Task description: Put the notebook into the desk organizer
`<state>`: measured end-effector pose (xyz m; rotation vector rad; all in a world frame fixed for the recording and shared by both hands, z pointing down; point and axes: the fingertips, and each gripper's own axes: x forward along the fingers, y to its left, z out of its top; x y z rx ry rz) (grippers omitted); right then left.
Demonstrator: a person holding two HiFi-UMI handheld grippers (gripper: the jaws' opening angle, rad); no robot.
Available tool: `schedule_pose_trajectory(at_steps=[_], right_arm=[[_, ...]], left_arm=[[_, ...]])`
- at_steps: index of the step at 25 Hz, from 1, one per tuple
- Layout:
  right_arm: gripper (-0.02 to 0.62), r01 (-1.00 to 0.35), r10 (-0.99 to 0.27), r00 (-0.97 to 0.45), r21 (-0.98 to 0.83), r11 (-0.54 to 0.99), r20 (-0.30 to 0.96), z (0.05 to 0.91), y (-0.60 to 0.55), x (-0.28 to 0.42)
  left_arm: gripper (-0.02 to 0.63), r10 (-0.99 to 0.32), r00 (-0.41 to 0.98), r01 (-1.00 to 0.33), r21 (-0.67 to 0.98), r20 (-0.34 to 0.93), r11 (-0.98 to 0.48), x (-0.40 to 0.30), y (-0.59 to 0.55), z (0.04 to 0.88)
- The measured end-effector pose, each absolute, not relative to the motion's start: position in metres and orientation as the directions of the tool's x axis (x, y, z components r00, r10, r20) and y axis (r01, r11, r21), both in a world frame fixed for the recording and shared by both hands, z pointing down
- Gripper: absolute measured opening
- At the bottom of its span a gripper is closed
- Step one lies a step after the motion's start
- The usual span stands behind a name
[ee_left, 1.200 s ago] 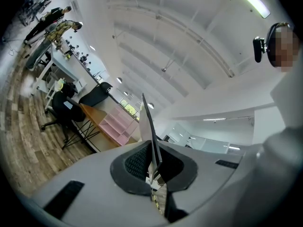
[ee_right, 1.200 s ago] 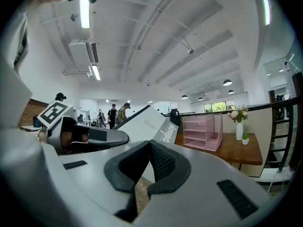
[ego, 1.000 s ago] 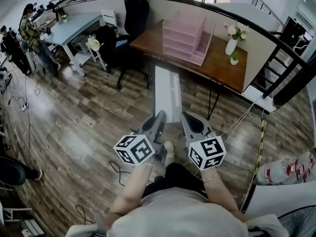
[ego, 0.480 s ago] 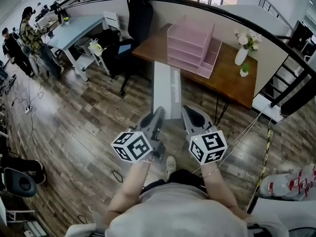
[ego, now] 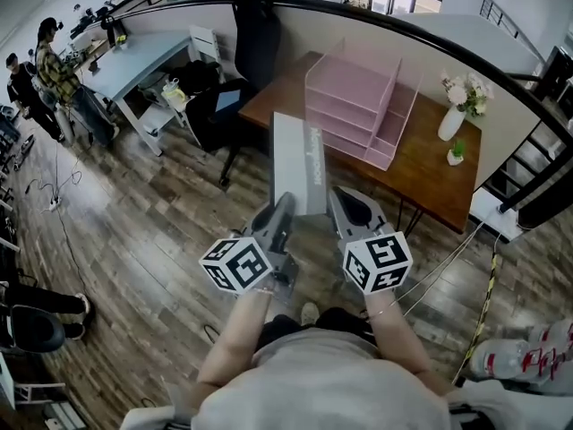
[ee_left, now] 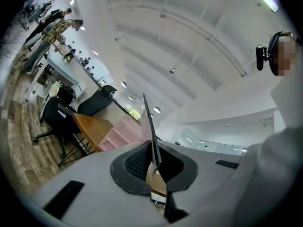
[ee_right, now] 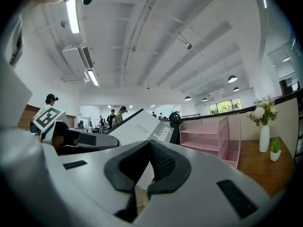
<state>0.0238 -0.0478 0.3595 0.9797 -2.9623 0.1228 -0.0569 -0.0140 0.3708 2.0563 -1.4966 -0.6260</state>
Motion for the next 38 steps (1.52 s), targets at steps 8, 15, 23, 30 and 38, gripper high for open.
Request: schedule_pose_trajectory(at_steps=[8, 15, 23, 30, 38], right_arm=[[0.012, -0.608, -0.604, -0.794, -0.100, 0.788, 0.070, 0.377, -0.082, 0.024], [0.012, -0.658, -0.652, -0.753, -0.111, 0.745, 0.084, 0.383, -0.115, 0.028], [0.012, -0.724, -0.719, -0.689, -0.102, 0.682, 0.090, 0.380, -0.160, 0.019], [0.012, -0.775, -0.768, -0.632, -0.101, 0.624, 0.103, 0.387, -0.193, 0.010], [0.012, -0.832, -0.821, -0.554, -0.101, 0.545, 0.134, 0.396, -0.214, 0.010]], left_arm=[[0.019, -0.952, 0.305, -0.690, 0.683, -0.024, -0.238, -0.054, -0.050, 0.392], [0.018, -0.928, 0.374, -0.653, 0.711, 0.002, -0.262, -0.050, -0.088, 0.410], [0.019, -0.882, 0.471, -0.593, 0.743, 0.008, -0.310, -0.061, -0.143, 0.414], [0.019, -0.825, 0.564, -0.527, 0.782, 0.029, -0.333, -0.056, -0.172, 0.429], [0.019, -0.762, 0.647, -0.409, 0.845, 0.003, -0.345, -0.053, -0.196, 0.440]])
